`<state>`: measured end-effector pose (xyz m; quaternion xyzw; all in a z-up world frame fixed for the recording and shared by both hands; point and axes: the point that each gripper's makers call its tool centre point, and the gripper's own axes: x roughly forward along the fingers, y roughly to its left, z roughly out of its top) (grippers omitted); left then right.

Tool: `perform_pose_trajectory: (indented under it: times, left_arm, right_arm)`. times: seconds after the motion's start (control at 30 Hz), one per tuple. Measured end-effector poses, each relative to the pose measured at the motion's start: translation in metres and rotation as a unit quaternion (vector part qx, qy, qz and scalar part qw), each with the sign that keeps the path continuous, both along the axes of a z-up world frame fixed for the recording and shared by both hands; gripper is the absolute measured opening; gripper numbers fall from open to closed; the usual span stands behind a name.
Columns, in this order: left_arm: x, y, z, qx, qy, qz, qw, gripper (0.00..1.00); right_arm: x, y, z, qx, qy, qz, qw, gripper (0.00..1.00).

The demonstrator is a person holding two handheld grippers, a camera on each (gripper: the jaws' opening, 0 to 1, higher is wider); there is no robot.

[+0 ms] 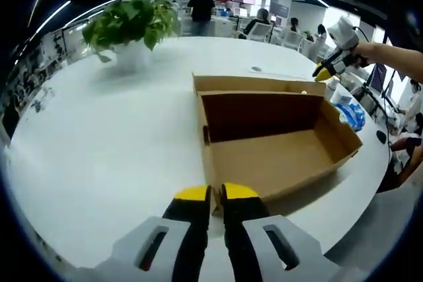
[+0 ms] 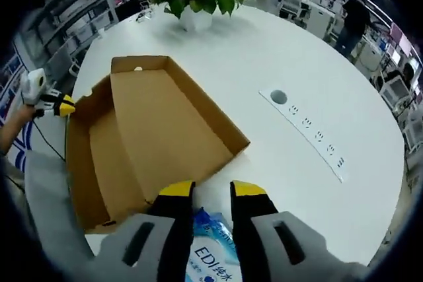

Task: Operate the shoe box by opening the lid, removing the specified soft item, and placing it in the target area until the item is outside and the box remains undamaged.

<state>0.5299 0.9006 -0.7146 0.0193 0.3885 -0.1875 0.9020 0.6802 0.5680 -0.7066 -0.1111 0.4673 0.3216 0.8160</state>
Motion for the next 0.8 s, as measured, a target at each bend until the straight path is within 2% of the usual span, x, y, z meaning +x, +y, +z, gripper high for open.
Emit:
perform_pose_trajectory:
  times: [0.07,0.3,0.5,0.7,0.8]
  left_arm:
    - [0.0,0.0,-0.001,0.005,0.0,-0.003,1.0,0.03]
    - [0.001,0.002,-0.004,-0.005,0.002,0.003,1.0,0.03]
    - [0.001,0.003,-0.004,-0.009,-0.002,0.01,0.9999,0.02]
    - [0.003,0.004,-0.007,-0.012,-0.001,0.013,0.9998,0.02]
    - [0.004,0.005,-0.007,-0.015,0.0,0.015,0.9998,0.02]
  right_arm:
    - [0.003,0.003,-0.002,0.015,0.008,-0.019,0.9997,0.22]
    - [0.013,0.006,-0.019,0.023,0.027,-0.064,0.9974,0.21]
    - [0.021,0.008,-0.037,0.037,0.058,-0.13,0.9891,0.18]
    - [0.021,0.012,-0.045,0.046,0.082,-0.165,0.9819,0.1]
    - [0.021,0.009,-0.047,0.038,0.082,-0.177,0.98,0.08]
